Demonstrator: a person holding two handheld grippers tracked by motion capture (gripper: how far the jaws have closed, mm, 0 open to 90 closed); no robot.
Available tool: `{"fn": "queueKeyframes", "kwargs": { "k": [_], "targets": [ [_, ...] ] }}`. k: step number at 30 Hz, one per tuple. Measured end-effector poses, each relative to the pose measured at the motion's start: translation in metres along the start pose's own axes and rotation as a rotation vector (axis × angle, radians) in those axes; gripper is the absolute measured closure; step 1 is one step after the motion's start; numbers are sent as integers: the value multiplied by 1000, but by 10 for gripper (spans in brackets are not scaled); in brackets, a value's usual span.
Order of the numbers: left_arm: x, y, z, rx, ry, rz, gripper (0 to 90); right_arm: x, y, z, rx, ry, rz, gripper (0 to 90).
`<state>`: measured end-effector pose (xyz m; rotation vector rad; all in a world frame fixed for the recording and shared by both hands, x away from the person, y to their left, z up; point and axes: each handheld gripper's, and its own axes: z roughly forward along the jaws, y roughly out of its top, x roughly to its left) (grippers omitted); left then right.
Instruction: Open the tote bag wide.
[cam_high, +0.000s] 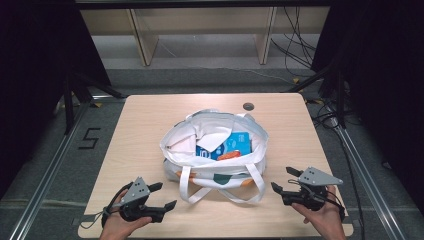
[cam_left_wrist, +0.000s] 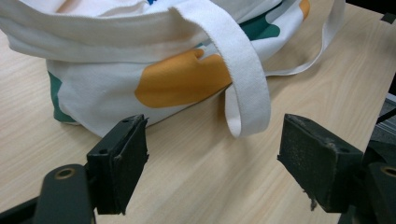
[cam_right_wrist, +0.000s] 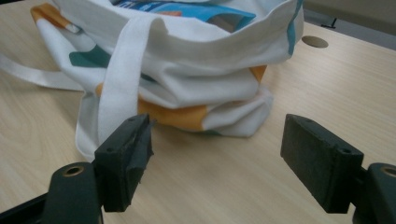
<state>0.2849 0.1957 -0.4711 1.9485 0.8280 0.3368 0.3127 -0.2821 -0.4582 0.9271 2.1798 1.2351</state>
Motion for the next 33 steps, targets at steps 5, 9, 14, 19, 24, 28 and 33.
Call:
{"fn": "queueKeyframes", "kwargs": {
  "k": [5, 9, 14, 19, 24, 28, 33],
  "targets": [
    [1, -4, -2, 4, 0, 26, 220, 5, -5, -2, 16, 2, 17, 251],
    [0, -9, -5, 1, 15, -8, 219, 7, -10, -3, 40, 13, 22, 247],
    [1, -16, -8, 6, 14, 7, 218, 8, -14, -6, 37, 9, 16, 247],
    [-3, -21, -8, 5, 23, 0, 217, 10, -20, -6, 48, 10, 8, 246],
    [-6, -23, -6, 15, 28, 17, 216, 12, -27, -8, 73, 11, 31, 238],
    [-7, -24, -3, 27, 30, 41, 215, 13, -31, -7, 99, 19, 24, 227],
    [-6, -24, -4, 32, 34, 35, 214, 14, -33, -4, 124, 29, -21, 222]
  ]
}}
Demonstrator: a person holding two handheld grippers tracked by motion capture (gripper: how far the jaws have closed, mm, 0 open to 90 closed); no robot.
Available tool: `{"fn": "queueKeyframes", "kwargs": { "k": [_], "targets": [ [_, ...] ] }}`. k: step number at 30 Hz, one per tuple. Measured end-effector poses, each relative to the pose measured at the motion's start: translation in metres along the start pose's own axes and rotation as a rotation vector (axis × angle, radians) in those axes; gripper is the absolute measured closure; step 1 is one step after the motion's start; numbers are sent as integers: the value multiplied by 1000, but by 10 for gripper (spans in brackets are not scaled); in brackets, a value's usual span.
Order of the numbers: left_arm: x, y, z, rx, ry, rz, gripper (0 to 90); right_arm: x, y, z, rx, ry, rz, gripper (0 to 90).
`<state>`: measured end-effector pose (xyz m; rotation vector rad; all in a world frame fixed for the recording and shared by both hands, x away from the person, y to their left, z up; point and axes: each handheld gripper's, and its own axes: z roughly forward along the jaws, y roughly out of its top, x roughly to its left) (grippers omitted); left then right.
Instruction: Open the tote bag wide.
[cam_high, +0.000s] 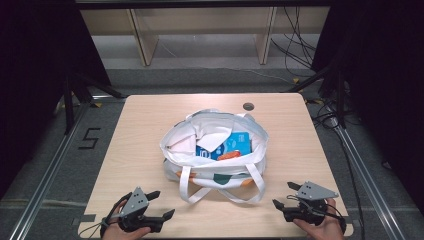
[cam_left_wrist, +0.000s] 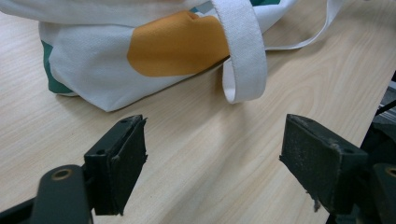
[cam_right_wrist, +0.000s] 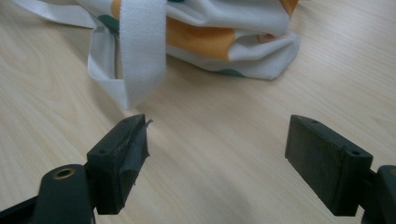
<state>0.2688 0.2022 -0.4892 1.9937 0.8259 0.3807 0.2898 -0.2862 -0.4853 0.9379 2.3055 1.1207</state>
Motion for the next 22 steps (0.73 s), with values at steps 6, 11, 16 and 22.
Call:
{"fn": "queueKeyframes", "kwargs": {
  "k": [6, 11, 16, 22],
  "targets": [
    [-1, -1, 2, -8, -9, -11, 214, 1, 0, 1, 17, 1, -9, 224],
    [-3, -1, 3, -16, -11, -24, 214, 0, 0, 2, 18, 13, -7, 225],
    [-1, 0, 2, -5, -10, -11, 213, 0, 0, 2, 14, -11, -19, 226],
    [-1, -1, 2, -2, -9, -12, 212, 0, 0, 2, 15, -12, -23, 226]
  ]
}}
